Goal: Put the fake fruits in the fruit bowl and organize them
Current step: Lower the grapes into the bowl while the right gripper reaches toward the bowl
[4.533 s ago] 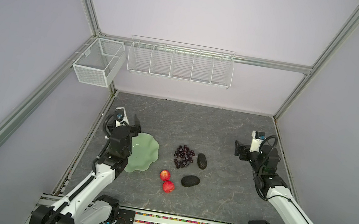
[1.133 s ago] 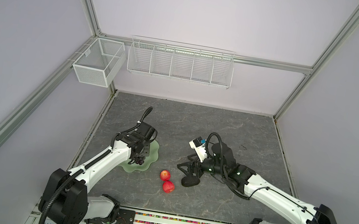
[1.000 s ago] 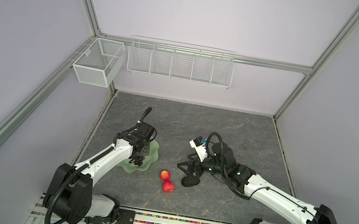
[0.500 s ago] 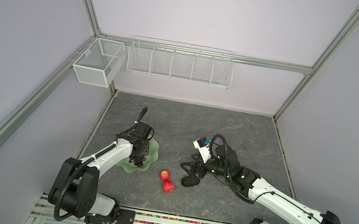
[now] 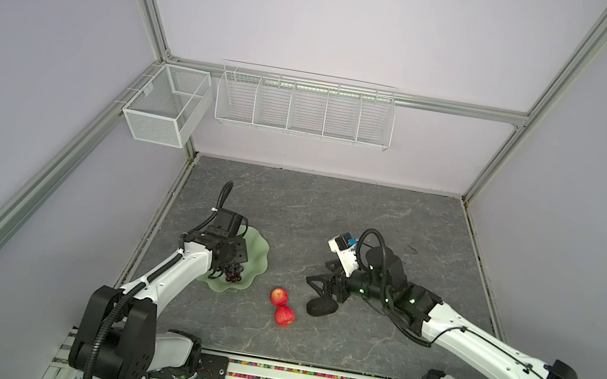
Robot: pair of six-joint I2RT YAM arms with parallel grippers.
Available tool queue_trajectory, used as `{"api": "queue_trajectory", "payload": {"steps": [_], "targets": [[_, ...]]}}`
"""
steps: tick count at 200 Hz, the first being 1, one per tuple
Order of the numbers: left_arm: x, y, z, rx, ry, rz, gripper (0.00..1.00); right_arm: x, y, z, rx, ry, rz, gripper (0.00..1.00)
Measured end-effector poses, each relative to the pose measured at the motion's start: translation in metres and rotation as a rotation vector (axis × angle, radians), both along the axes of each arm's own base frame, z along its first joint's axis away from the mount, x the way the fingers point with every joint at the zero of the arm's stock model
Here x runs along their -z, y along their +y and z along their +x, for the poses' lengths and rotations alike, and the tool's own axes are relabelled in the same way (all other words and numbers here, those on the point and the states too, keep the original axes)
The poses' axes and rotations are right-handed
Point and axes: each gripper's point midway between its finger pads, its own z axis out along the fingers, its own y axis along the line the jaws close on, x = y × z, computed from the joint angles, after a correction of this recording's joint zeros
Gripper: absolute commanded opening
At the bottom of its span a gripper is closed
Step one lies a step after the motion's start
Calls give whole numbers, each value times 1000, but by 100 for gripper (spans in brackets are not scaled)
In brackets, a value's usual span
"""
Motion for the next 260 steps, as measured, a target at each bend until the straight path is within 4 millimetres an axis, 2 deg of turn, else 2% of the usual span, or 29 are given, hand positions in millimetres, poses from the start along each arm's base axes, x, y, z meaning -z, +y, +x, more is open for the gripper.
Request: {"api": "queue_trajectory", "payload": {"steps": [17, 45, 66, 97, 109, 129, 147, 169, 196, 219, 260], "targets": [[3, 0, -4, 9, 33, 0, 66, 1, 0, 0, 0, 1, -2, 88], [11, -16, -1, 58, 94, -73, 67, 1, 0, 0, 0, 2, -2, 88], [16, -19, 0, 80, 145, -68, 68, 1, 0, 0, 0, 2, -2, 88], [1, -26, 2, 119, 129, -4, 68, 1, 2, 1, 0, 2, 3, 88], [-2, -26, 4, 110, 115, -46, 68, 3, 5, 3, -2, 5, 2, 88], [1, -21, 9, 66, 104, -210, 69, 11, 10, 6, -6, 21, -7, 88], [3, -29, 2, 76, 97, -312, 69, 17, 12, 8, -7, 31, -16, 88], [-9, -44, 1, 125, 65, -394, 68, 19, 15, 9, -9, 40, -16, 88], [-19, -51, 4, 156, 28, -435, 67, 19, 22, 9, -24, 45, -10, 88], [-27, -55, -2, 181, -6, -459, 66, 20, 26, 10, -32, 47, -3, 88], [-60, -60, -8, 237, -112, -487, 67, 19, 36, 14, -41, 52, 4, 88]]}}
